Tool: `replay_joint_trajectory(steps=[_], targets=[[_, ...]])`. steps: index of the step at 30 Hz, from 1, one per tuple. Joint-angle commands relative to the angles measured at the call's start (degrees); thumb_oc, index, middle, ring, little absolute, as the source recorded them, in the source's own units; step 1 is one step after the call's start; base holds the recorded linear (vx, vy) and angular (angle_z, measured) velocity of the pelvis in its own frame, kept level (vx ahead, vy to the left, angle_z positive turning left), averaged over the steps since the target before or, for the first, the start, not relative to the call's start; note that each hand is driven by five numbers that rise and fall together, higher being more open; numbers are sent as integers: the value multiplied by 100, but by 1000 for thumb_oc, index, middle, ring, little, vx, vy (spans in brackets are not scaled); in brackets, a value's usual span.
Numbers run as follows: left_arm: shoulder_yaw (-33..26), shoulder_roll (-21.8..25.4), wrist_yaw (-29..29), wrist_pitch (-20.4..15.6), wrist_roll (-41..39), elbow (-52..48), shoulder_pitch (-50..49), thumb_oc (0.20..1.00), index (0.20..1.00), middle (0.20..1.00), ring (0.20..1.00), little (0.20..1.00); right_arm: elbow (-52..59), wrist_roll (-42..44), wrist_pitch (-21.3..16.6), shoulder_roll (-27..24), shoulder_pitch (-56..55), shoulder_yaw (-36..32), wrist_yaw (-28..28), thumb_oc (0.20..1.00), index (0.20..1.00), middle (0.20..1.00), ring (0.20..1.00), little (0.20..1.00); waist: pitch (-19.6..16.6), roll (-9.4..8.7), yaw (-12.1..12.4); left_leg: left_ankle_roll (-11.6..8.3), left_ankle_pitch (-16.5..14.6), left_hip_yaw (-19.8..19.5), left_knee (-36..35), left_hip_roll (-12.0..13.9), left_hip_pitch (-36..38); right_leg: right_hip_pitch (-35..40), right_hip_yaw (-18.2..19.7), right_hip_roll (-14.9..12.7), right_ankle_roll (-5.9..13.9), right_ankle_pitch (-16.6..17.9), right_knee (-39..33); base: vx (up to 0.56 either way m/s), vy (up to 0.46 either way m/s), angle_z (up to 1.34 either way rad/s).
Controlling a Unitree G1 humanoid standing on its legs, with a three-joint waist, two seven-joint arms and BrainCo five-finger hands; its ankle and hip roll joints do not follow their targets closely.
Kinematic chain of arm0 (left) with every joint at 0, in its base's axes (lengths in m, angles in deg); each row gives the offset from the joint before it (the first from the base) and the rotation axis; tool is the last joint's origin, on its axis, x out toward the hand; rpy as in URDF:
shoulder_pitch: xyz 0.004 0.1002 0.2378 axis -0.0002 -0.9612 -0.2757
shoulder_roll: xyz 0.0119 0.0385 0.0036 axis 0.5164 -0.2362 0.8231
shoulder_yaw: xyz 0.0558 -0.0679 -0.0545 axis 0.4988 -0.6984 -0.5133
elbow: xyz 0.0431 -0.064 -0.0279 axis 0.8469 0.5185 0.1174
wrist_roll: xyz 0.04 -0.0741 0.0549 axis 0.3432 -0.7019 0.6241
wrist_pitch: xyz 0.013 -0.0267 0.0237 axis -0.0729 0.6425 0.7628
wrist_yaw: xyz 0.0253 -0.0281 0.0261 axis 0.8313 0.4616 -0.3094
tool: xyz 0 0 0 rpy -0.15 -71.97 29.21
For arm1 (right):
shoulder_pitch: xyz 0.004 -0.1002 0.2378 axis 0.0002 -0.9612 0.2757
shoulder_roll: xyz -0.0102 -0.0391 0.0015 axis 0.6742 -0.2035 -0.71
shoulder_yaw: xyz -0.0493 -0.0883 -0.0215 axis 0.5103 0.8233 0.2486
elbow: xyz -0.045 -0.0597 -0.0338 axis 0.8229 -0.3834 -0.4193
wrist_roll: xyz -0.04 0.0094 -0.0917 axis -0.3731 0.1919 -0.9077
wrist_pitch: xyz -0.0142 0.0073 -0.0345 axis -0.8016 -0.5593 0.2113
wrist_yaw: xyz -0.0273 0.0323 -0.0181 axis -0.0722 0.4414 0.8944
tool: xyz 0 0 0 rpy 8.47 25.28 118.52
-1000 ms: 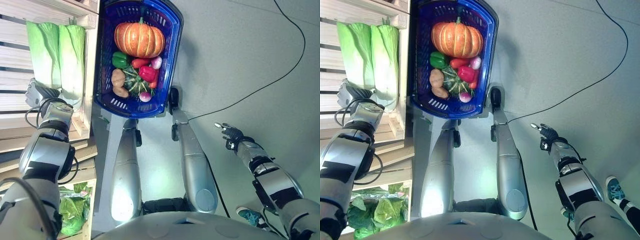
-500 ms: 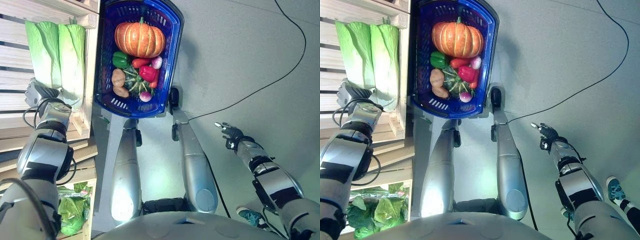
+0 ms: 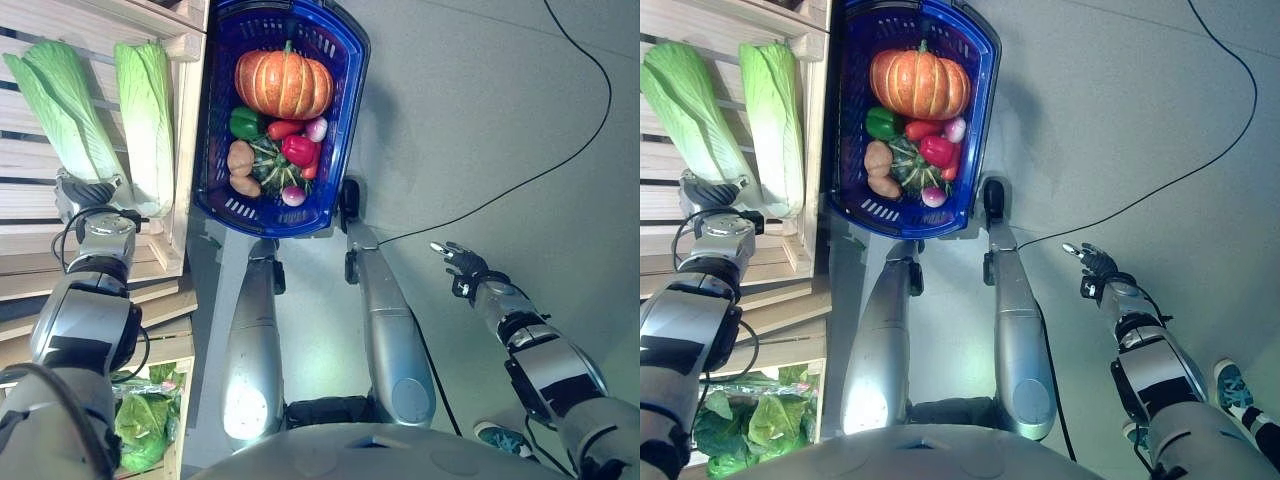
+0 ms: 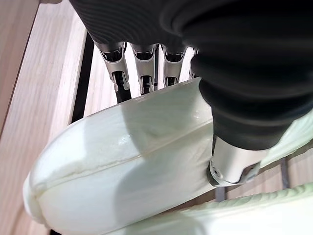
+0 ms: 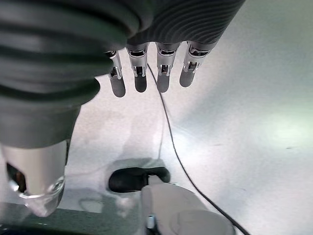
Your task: Pick up fruits and vegetables into the basket
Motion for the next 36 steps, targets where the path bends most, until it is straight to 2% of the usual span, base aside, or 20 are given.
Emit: replay_joint_trajectory(steps=[1, 6, 12, 16, 21, 28, 36], targets=[[-596, -169, -300, -699, -315, -398, -234, 200, 200, 200, 200, 200, 47, 301, -308, -208, -469, -158, -146, 1000, 1000, 1000, 1000, 1000, -173, 263, 37, 57, 327, -59, -493, -278, 13, 360, -341, 184, 105, -761, 286, 25, -40, 1], [-913, -194, -782, -1056, -232, -1176, -617, 200, 200, 200, 200, 200, 316, 569, -839, -271, -508, -393, -279, 1000, 1000, 1000, 1000, 1000, -173, 321, 107, 70, 285, -95, -504, -301, 131, 489, -353, 176, 99, -803, 292, 9, -48, 0], [-845, -283, -1406, -1386, 754, -2306, -961, 200, 200, 200, 200, 200, 1175, 854, -1498, -281, -482, -636, -694, 1000, 1000, 1000, 1000, 1000, -173, 327, 158, 77, 314, -89, -574, -304, 189, 570, -371, 189, 86, -755, 222, -6, -29, 0], [-644, -323, -1608, -1446, 1335, -3016, -1106, 200, 200, 200, 200, 200, 1766, 792, -1782, -271, -500, -765, -962, 1000, 1000, 1000, 1000, 1000, -173, 363, 180, 86, 272, -65, -615, -312, 247, 635, -369, 203, 88, -797, 211, 2, 1, -1], [-377, -250, -1292, -1666, 1908, -3728, -927, 200, 200, 200, 200, 200, 2429, 718, -2053, -286, -441, -888, -1215, 1000, 1000, 1000, 1000, 1000, -173, 413, 172, 98, 327, -34, -692, -312, 238, 628, -383, 213, 89, -754, 183, -9, 2, -2], [136, 100, -610, -1553, 2305, -4634, -714, 200, 200, 200, 200, 200, 3554, 613, -2312, -295, -511, -878, -1587, 1000, 1000, 1000, 1000, 1000, -173, 458, 106, 89, 347, 32, -743, -304, 230, 609, -387, 203, 114, -706, 142, 0, 0, 0], [504, 218, 148, -1621, 2495, -5433, -640, 200, 200, 200, 200, 200, 4730, 315, -2510, -196, -617, -977, -1642, 1000, 1000, 1000, 1000, 1000, -173, 490, 14, 110, 357, 89, -818, -323, 271, 632, -355, 206, 157, -670, 82, 2, 3, 0]])
